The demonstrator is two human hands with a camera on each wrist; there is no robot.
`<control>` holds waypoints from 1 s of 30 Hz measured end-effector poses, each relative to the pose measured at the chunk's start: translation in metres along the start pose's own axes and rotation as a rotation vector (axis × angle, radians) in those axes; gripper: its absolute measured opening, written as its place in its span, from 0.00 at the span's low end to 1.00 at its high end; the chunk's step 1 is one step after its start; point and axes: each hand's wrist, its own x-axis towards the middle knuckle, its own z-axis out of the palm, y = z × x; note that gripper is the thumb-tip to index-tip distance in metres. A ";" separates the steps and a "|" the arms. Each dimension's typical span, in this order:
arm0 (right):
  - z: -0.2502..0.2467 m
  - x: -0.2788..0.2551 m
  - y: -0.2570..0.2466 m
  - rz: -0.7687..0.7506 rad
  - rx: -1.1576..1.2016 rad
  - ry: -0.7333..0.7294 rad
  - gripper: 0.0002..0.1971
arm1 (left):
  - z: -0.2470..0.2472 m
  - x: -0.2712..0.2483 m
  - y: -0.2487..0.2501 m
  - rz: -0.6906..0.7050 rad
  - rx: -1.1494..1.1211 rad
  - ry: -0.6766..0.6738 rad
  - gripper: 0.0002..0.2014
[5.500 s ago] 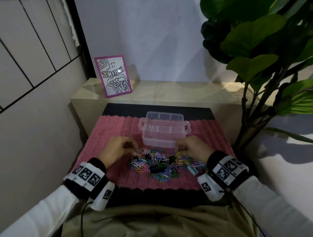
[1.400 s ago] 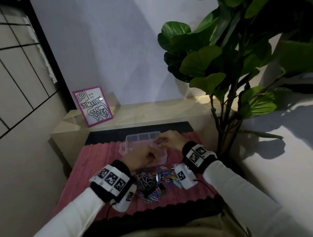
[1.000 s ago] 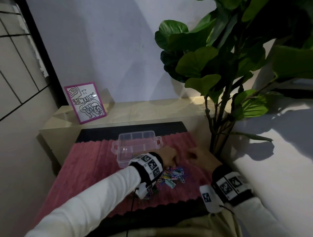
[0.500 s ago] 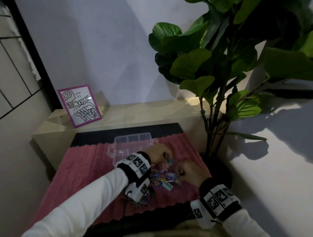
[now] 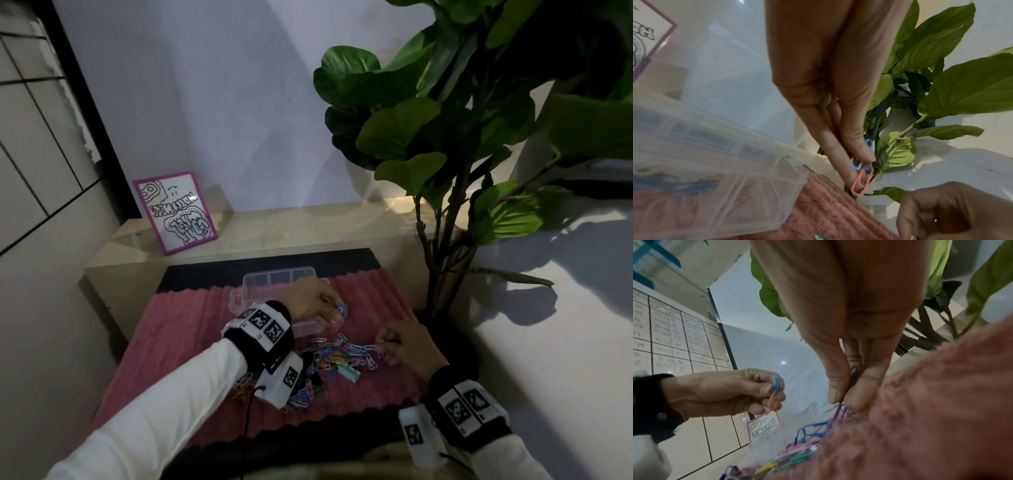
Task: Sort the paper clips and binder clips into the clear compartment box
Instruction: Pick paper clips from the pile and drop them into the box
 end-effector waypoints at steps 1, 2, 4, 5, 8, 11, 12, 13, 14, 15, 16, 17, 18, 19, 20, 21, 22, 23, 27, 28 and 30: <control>-0.002 -0.002 0.001 0.005 0.019 0.031 0.14 | 0.003 0.002 0.001 0.003 0.021 -0.004 0.08; -0.004 -0.004 0.002 0.006 0.035 0.056 0.14 | 0.006 0.004 0.001 0.006 0.030 -0.010 0.08; -0.008 -0.007 0.005 0.003 0.062 0.083 0.12 | 0.009 0.007 0.002 0.014 0.014 -0.016 0.08; -0.010 -0.009 0.006 0.000 0.078 0.089 0.11 | 0.008 0.007 0.001 0.018 -0.005 -0.006 0.07; -0.013 -0.012 0.009 -0.007 0.150 0.099 0.03 | -0.010 0.000 -0.002 0.057 0.015 0.069 0.04; -0.013 -0.009 0.004 0.012 0.300 0.090 0.03 | -0.043 -0.011 -0.016 0.043 0.131 0.195 0.03; -0.013 -0.007 0.000 0.014 0.352 0.071 0.04 | -0.054 -0.015 -0.022 0.019 0.158 0.221 0.03; -0.011 -0.003 -0.007 0.004 0.391 0.050 0.05 | -0.063 -0.019 -0.027 -0.014 0.190 0.234 0.03; -0.008 0.001 -0.016 -0.016 0.420 0.024 0.06 | -0.070 -0.023 -0.032 -0.055 0.241 0.225 0.04; -0.005 0.005 -0.026 -0.044 0.433 -0.001 0.07 | -0.074 -0.027 -0.036 -0.097 0.309 0.192 0.06; -0.002 0.010 -0.037 -0.082 0.435 -0.023 0.08 | -0.076 -0.030 -0.040 -0.128 0.384 0.149 0.08; 0.001 0.015 -0.049 -0.128 0.426 -0.042 0.07 | -0.077 -0.033 -0.044 -0.145 0.451 0.119 0.11; 0.004 0.020 -0.061 -0.173 0.401 -0.057 0.05 | -0.077 -0.035 -0.046 -0.150 0.493 0.116 0.13; 0.005 0.024 -0.074 -0.216 0.362 -0.072 0.03 | -0.078 -0.037 -0.048 -0.144 0.515 0.128 0.14; 0.007 0.028 -0.085 -0.256 0.327 -0.089 0.01 | -0.079 -0.039 -0.050 -0.123 0.523 0.155 0.15; 0.009 0.034 -0.094 -0.283 0.303 -0.100 0.02 | -0.080 -0.041 -0.050 -0.096 0.521 0.193 0.15; 0.011 0.040 -0.101 -0.295 0.290 -0.101 0.03 | -0.080 -0.044 -0.049 -0.066 0.509 0.234 0.15; 0.015 0.046 -0.106 -0.297 0.262 -0.090 0.04 | -0.080 -0.046 -0.047 -0.040 0.495 0.272 0.14; 0.034 0.070 -0.118 -0.286 -0.006 -0.042 0.06 | -0.070 -0.056 -0.033 0.014 0.493 0.243 0.13; 0.038 0.074 -0.119 -0.284 -0.084 -0.049 0.07 | -0.063 -0.058 -0.029 0.019 0.529 0.177 0.12; 0.042 0.078 -0.117 -0.282 -0.224 -0.120 0.09 | -0.046 -0.059 -0.025 0.043 0.580 0.061 0.11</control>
